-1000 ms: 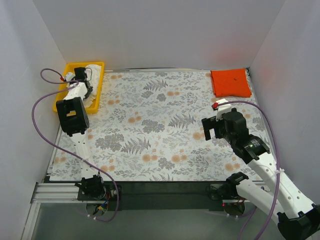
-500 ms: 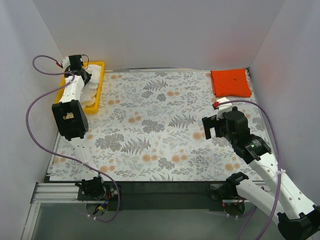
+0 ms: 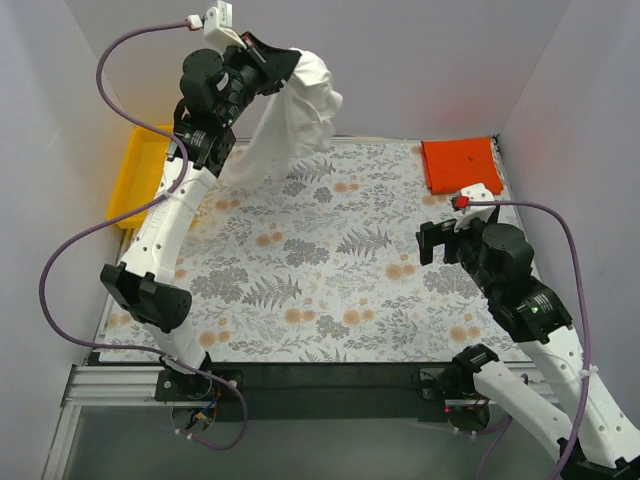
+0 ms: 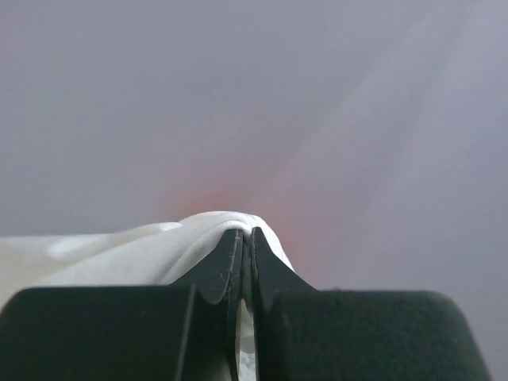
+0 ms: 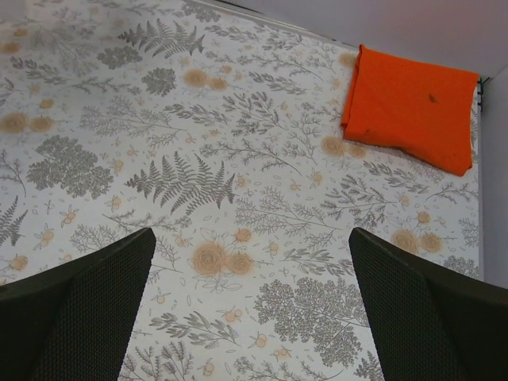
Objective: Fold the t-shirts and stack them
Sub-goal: Move the tshirt to the center of the board
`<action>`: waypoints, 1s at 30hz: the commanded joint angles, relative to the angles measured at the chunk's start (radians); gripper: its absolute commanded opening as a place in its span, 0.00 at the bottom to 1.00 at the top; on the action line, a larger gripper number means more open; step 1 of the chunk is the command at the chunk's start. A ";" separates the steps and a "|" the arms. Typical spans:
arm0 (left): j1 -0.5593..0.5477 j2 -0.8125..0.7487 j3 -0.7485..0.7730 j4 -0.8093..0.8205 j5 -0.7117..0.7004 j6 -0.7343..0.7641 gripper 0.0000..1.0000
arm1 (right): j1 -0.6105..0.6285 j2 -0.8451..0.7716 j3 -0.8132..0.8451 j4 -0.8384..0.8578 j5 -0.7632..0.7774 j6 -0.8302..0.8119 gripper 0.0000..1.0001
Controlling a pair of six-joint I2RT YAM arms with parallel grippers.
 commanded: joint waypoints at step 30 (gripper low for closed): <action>-0.146 -0.717 -1.262 -0.306 -0.052 -0.230 0.73 | 0.004 0.144 -0.097 -0.090 -0.075 0.323 0.94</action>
